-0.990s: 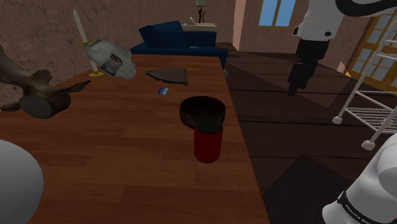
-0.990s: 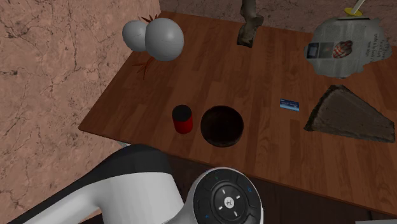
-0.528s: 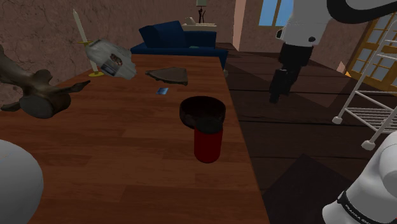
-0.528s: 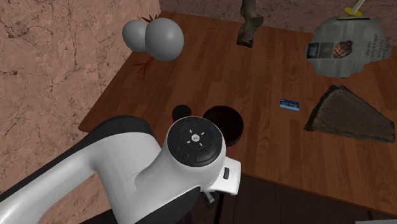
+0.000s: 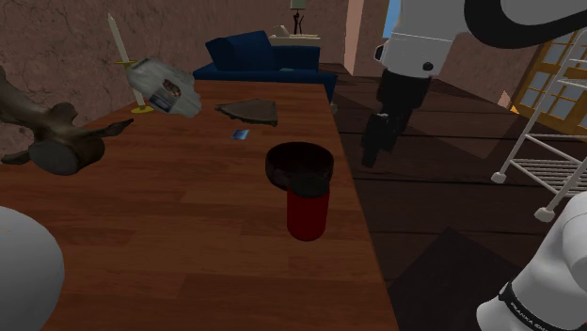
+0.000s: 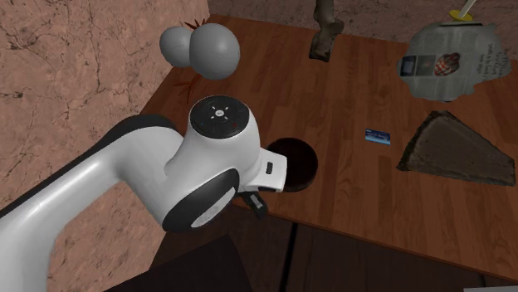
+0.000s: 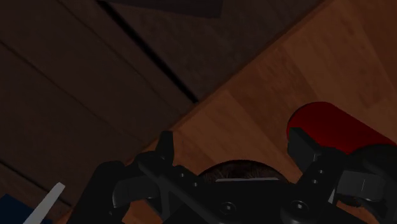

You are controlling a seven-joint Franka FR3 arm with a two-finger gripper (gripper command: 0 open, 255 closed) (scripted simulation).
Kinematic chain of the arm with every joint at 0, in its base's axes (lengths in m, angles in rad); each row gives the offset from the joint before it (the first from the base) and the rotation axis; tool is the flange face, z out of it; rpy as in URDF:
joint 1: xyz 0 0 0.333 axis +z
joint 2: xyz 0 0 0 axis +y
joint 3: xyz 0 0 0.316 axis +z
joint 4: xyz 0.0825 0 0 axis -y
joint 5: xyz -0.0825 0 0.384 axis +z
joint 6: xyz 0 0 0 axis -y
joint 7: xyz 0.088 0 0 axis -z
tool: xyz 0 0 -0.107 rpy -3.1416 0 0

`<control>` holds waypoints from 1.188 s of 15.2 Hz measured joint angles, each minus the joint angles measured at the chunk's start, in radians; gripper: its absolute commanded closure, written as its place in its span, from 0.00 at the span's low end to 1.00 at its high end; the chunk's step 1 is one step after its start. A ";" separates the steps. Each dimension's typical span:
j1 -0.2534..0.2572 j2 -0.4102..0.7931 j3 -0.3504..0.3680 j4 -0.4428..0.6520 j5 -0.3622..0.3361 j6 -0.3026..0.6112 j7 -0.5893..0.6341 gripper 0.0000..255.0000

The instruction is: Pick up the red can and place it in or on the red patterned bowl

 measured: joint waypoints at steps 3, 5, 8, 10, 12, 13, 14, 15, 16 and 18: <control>0.012 0.063 0.063 0.049 0.009 0.045 0.049 0.00; 0.020 0.098 0.104 0.079 0.010 0.071 0.082 0.00; 0.028 0.162 0.174 0.124 0.003 0.121 0.139 0.00; 0.028 0.202 0.211 0.159 -0.010 0.144 0.170 0.00; 0.029 0.219 0.227 0.158 -0.015 0.166 0.181 0.00; 0.028 0.225 0.231 0.151 -0.016 0.180 0.183 0.00; 0.028 0.228 0.234 0.143 -0.017 0.191 0.184 0.00; 0.028 0.233 0.238 0.132 -0.017 0.207 0.185 0.00; 0.027 0.239 0.241 0.125 -0.019 0.220 0.187 0.00; 0.026 0.245 0.245 0.108 -0.020 0.243 0.187 0.00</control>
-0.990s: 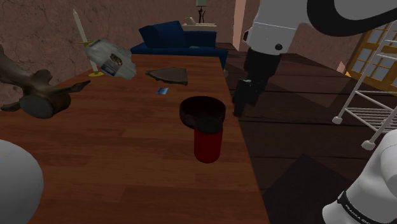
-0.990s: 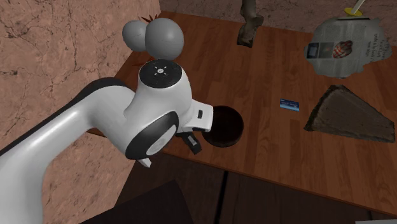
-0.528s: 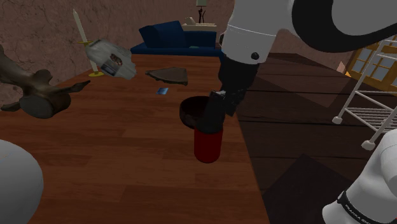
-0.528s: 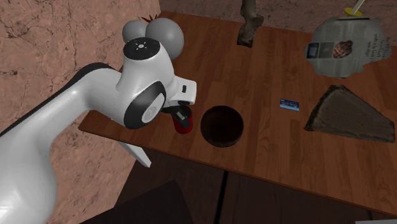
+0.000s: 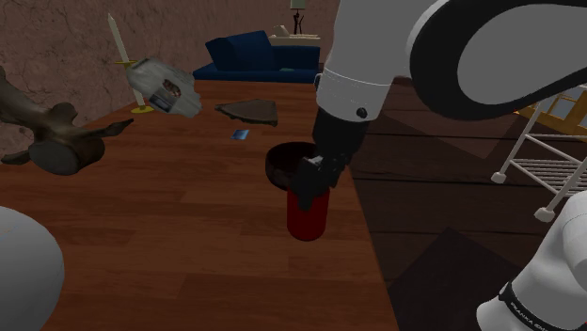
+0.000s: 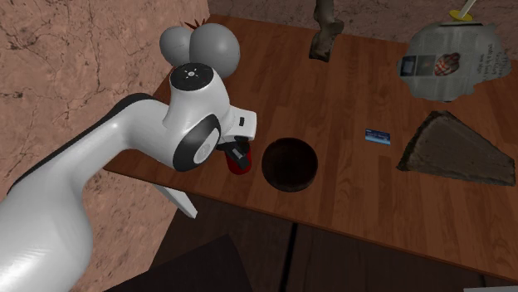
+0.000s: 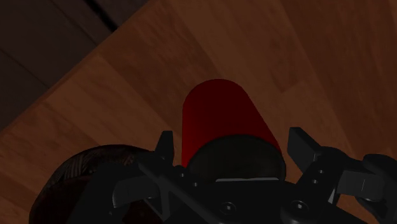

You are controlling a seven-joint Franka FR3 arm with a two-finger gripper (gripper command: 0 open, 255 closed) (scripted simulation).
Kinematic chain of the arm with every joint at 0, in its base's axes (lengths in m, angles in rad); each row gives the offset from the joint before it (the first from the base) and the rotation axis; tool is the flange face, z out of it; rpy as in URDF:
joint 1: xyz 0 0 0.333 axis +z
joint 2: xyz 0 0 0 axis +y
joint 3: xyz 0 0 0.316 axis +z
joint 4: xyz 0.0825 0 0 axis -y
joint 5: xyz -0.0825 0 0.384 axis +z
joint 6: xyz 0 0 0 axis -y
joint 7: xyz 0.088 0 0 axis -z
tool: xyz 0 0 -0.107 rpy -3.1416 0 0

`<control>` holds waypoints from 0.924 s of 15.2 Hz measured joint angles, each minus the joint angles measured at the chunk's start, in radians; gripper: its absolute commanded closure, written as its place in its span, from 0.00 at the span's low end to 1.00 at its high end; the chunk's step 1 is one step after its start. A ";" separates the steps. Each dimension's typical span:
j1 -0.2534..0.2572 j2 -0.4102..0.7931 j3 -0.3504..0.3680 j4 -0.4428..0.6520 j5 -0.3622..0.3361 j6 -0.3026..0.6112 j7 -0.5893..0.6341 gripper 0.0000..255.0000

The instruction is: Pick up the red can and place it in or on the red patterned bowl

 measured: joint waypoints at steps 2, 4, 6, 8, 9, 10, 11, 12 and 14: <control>0.001 0.001 0.002 -0.008 0.000 0.009 0.001 0.00; 0.001 0.001 0.003 -0.010 0.001 0.011 0.001 0.00; 0.001 0.001 0.003 -0.010 0.001 0.012 0.001 0.00; 0.001 0.001 0.003 -0.010 0.001 0.012 0.001 1.00; 0.001 0.001 0.003 -0.009 0.001 0.012 0.001 1.00; 0.001 0.001 0.003 -0.009 0.000 0.012 0.001 1.00; 0.001 0.001 0.003 -0.009 0.000 0.012 0.001 1.00; 0.001 0.001 0.003 -0.009 0.000 0.012 0.001 1.00; 0.001 0.001 0.003 -0.009 0.000 0.012 0.001 1.00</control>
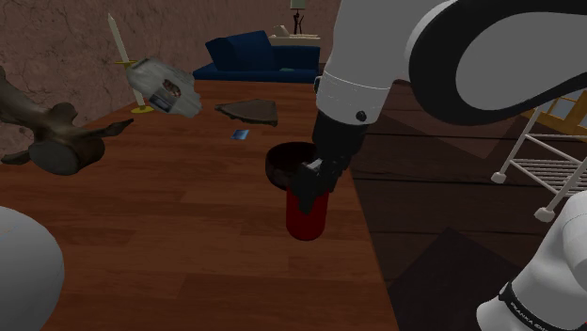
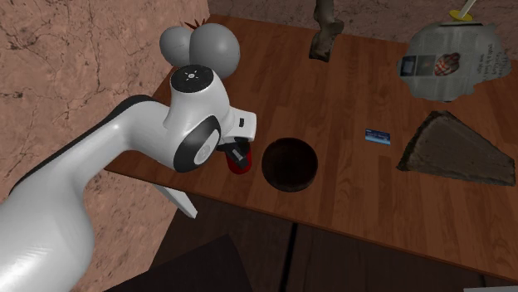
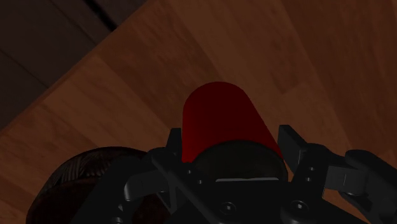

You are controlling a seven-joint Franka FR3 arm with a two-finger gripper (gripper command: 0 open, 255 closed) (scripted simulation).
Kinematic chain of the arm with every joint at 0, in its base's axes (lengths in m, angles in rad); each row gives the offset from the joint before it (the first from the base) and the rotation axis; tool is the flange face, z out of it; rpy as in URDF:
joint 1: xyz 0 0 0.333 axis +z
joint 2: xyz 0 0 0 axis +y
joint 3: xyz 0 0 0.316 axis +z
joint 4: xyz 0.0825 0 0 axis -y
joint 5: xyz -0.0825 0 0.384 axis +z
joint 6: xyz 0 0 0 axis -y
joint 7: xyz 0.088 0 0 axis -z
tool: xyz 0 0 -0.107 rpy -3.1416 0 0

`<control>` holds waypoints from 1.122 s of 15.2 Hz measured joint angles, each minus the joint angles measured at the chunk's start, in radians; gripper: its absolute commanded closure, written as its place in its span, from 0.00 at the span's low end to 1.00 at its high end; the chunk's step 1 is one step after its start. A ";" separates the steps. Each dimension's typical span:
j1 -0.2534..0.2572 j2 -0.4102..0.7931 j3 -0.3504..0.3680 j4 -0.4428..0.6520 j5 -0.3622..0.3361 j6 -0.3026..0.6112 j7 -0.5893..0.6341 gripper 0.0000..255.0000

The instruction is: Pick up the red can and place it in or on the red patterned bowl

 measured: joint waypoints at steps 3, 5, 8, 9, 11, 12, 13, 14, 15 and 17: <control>0.000 0.000 0.000 0.000 0.000 0.000 0.000 1.00; 0.000 -0.001 -0.002 0.014 -0.001 -0.017 0.000 1.00; 0.000 -0.009 -0.009 0.043 0.000 -0.053 -0.001 1.00; -0.001 -0.010 -0.011 0.055 -0.001 -0.066 -0.001 1.00; -0.003 -0.008 -0.013 0.083 -0.004 -0.091 0.001 1.00; -0.005 -0.006 -0.016 0.097 -0.006 -0.105 -0.001 1.00; -0.007 -0.004 -0.018 0.112 -0.008 -0.117 -0.001 1.00; -0.007 -0.001 -0.017 0.129 -0.011 -0.132 0.004 1.00; -0.008 -0.003 -0.020 0.141 -0.011 -0.146 0.002 1.00; -0.010 -0.001 -0.024 0.169 -0.014 -0.172 0.002 1.00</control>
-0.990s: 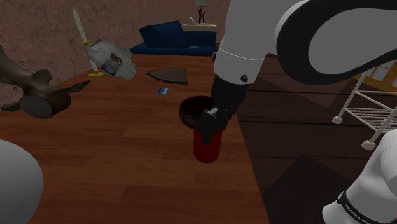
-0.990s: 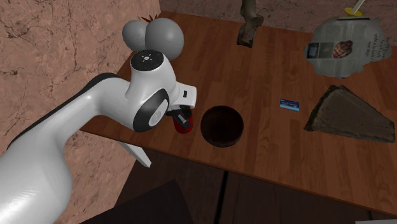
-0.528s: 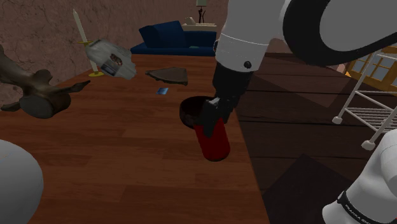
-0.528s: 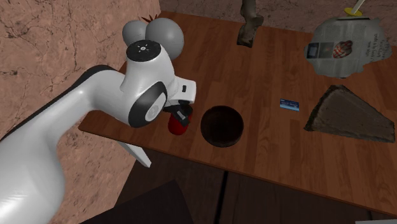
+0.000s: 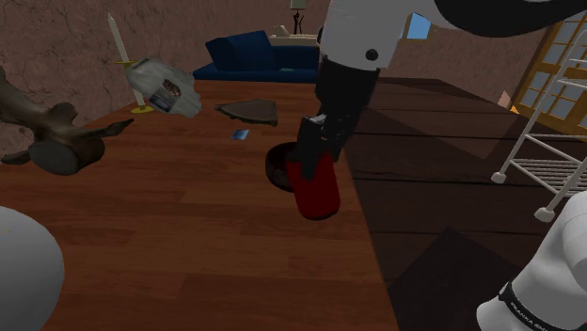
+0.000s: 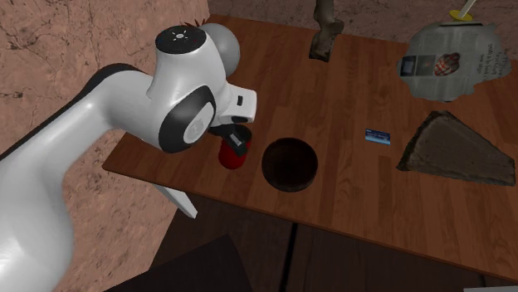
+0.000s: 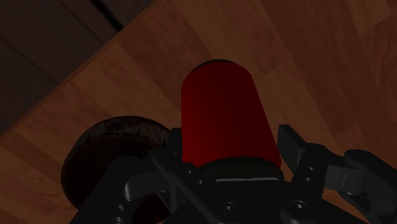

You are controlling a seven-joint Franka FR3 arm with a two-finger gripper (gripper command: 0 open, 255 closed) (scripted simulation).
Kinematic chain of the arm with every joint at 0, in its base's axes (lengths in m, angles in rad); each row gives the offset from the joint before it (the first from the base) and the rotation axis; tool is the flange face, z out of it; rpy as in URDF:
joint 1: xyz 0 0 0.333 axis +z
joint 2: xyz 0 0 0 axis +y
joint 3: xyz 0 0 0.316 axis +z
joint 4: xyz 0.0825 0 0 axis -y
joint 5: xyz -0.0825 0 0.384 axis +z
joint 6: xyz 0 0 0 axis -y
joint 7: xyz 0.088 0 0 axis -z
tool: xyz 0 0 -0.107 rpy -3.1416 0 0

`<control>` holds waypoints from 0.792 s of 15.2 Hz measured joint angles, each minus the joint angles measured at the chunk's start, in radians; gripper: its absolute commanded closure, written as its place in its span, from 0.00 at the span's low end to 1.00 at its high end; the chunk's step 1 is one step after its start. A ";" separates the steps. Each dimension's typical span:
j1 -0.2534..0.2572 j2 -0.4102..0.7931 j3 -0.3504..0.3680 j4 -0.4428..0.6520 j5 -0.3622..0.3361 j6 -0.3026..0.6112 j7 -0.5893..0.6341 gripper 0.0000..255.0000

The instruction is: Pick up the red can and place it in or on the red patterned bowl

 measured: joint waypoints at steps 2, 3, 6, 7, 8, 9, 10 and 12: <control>-0.001 0.002 -0.001 0.027 -0.002 -0.025 0.003 1.00; -0.002 0.001 -0.003 0.041 -0.003 -0.040 0.003 1.00; -0.006 0.013 -0.003 0.092 -0.010 -0.079 0.009 1.00; -0.007 0.015 -0.004 0.107 -0.012 -0.093 0.009 1.00; -0.007 0.018 -0.005 0.121 -0.013 -0.105 0.011 1.00; -0.008 0.020 -0.006 0.135 -0.015 -0.117 0.011 1.00; -0.010 0.024 -0.006 0.151 -0.017 -0.129 0.013 1.00; -0.012 0.031 -0.006 0.187 -0.021 -0.159 0.016 1.00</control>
